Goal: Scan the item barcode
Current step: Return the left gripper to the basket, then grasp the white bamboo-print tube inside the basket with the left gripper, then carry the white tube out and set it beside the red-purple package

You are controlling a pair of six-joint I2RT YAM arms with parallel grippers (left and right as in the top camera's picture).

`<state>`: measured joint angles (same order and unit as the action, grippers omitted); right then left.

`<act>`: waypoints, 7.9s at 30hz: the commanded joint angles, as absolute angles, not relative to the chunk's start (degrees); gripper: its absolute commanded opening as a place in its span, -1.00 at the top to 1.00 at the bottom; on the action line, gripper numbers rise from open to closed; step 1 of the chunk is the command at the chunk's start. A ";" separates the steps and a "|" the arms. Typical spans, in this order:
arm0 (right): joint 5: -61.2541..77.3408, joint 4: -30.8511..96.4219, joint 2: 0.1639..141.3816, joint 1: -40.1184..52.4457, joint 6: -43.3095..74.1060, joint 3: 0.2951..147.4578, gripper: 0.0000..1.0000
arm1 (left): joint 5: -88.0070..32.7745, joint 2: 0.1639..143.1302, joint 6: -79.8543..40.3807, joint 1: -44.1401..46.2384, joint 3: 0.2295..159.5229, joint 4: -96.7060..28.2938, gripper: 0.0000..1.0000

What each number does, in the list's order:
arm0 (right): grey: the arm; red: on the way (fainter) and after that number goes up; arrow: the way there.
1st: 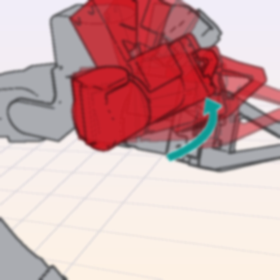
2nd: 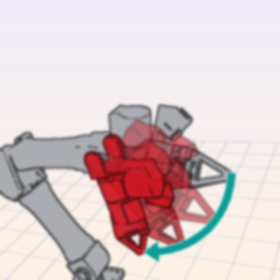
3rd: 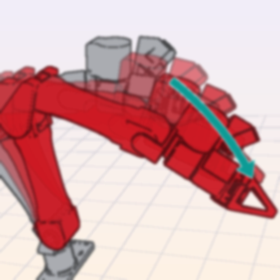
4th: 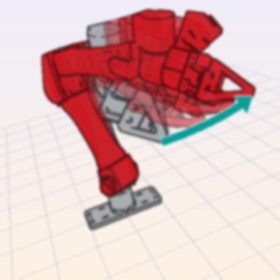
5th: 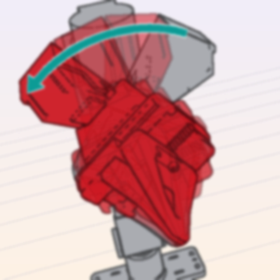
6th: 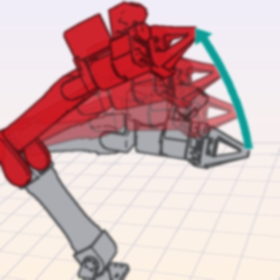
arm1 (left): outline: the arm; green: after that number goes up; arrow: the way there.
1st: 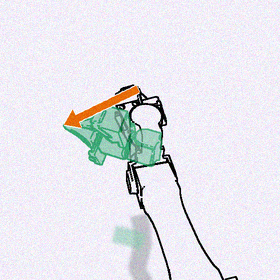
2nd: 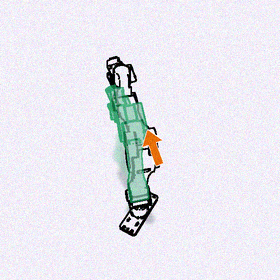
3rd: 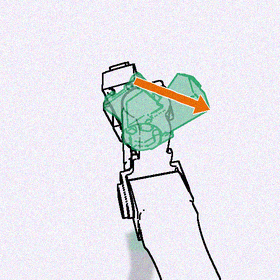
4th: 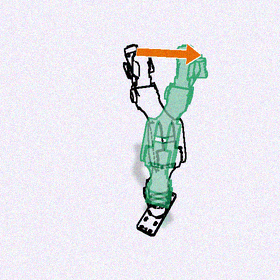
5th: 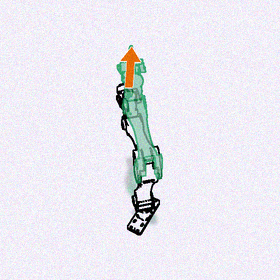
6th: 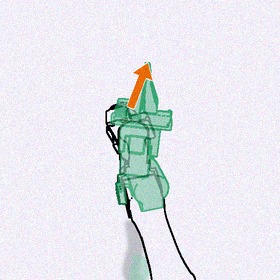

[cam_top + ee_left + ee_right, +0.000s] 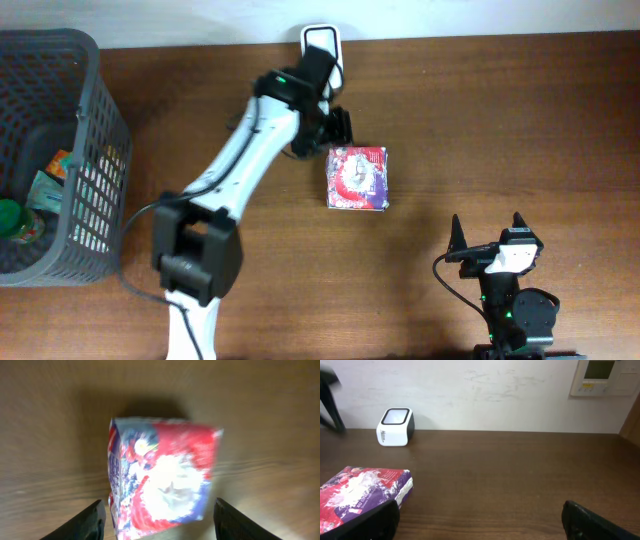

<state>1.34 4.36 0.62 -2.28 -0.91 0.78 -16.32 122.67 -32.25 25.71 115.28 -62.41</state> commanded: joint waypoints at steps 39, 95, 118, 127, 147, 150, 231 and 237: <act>1.23 4.51 0.21 -2.66 -1.06 0.32 -0.97 | 12.08 112.22 -13.08 -33.43 113.38 -68.82 -0.84; 1.26 4.51 0.21 -2.66 -1.06 0.32 -0.97 | -7.66 126.63 2.11 -40.40 108.99 -75.59 1.00; 1.26 4.51 0.21 -2.66 -1.06 0.32 -0.97 | -6.13 126.65 11.03 -35.83 100.90 -73.76 -0.41; 1.26 4.51 0.21 -2.66 -1.06 0.32 -0.97 | -6.26 126.63 6.76 -35.90 96.73 -67.09 0.40; 1.26 4.51 0.21 -2.66 -1.06 0.32 -0.97 | -22.65 126.65 2.42 -35.77 155.02 -93.73 -0.12; 1.23 4.51 0.21 -2.66 -1.06 0.32 -0.97 | -21.56 126.65 4.32 -35.66 147.48 -91.11 -0.55; 1.23 4.51 0.21 -2.66 -1.06 0.32 -0.97 | -0.93 115.31 -12.58 25.41 112.22 -64.36 1.00; 1.23 4.51 0.21 -2.66 -1.06 0.32 -0.97 | 0.21 124.88 -15.79 25.52 111.37 -65.60 1.00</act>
